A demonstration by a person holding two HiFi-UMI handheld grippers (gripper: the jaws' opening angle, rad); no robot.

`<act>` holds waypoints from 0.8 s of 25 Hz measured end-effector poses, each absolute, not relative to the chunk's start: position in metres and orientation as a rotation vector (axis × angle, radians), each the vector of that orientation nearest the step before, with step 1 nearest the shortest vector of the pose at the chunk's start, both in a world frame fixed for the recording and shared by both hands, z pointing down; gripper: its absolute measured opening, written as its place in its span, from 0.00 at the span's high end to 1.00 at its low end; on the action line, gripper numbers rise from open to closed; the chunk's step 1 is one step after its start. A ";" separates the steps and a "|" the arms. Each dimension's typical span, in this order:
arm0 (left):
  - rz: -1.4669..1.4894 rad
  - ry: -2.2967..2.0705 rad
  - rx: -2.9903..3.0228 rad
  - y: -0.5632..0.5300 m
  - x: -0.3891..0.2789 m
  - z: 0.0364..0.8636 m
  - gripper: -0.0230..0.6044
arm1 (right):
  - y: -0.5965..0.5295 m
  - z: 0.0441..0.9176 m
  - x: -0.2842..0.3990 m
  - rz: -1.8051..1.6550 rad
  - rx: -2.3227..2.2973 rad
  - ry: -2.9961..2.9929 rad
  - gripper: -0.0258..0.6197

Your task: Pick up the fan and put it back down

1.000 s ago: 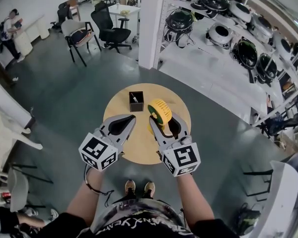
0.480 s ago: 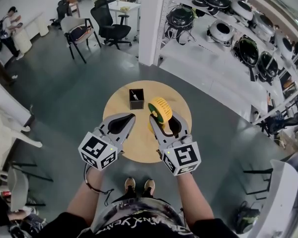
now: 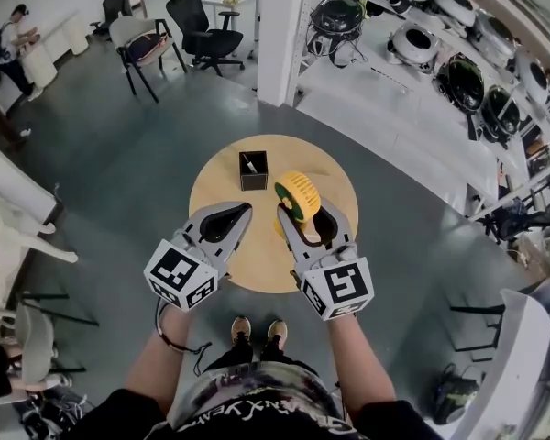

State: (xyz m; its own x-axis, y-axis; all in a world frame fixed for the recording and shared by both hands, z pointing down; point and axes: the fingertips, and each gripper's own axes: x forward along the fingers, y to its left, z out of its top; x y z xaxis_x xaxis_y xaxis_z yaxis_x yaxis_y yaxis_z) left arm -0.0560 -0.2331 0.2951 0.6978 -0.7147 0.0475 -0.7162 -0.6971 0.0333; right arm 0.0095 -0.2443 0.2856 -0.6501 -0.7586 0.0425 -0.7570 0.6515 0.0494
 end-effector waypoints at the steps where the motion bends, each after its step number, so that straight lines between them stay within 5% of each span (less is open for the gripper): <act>1: 0.051 -1.198 2.849 -0.235 -0.056 0.299 0.94 | -0.246 0.289 0.009 -0.038 1.287 -2.803 0.68; 20: 0.101 -1.111 2.833 -0.267 -0.050 0.428 0.94 | -0.279 0.426 0.011 0.065 1.309 -2.786 0.69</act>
